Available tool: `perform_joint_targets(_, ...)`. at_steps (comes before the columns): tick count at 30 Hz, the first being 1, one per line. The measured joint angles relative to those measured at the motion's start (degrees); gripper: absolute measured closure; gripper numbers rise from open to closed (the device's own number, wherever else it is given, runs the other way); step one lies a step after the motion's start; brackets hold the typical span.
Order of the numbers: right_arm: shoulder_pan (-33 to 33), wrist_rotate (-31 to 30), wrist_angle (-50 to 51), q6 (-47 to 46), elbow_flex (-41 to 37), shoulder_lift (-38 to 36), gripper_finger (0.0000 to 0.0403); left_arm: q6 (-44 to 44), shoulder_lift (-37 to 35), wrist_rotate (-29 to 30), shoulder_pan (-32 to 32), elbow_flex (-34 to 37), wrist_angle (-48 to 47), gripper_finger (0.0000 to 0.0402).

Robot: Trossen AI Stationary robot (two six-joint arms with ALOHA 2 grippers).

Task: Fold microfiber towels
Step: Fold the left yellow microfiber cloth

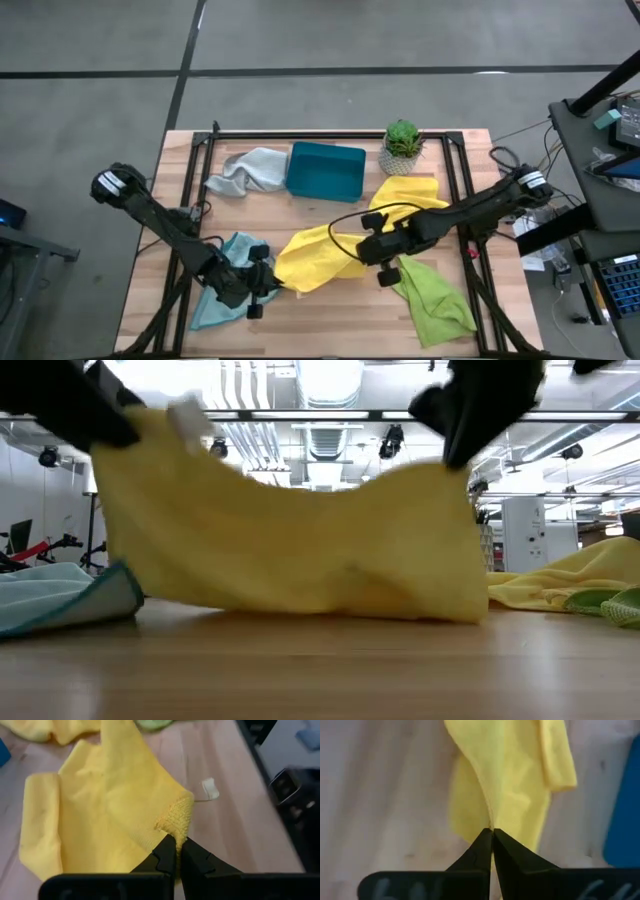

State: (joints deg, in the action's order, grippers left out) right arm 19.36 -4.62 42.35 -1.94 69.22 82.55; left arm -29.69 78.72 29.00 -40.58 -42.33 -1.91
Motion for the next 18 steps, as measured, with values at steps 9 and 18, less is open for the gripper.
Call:
perform_joint_targets(9,4.0,12.26,0.15,-6.32,0.88,-7.05,0.0394,0.63,-5.65,0.03,-0.29,-0.9,2.47,0.0402)
perform_joint_targets(18,9.79,12.58,-2.86,-7.5,0.84,-8.31,0.0394,7.78,-5.73,-0.34,-1.49,-0.69,8.47,0.0402)
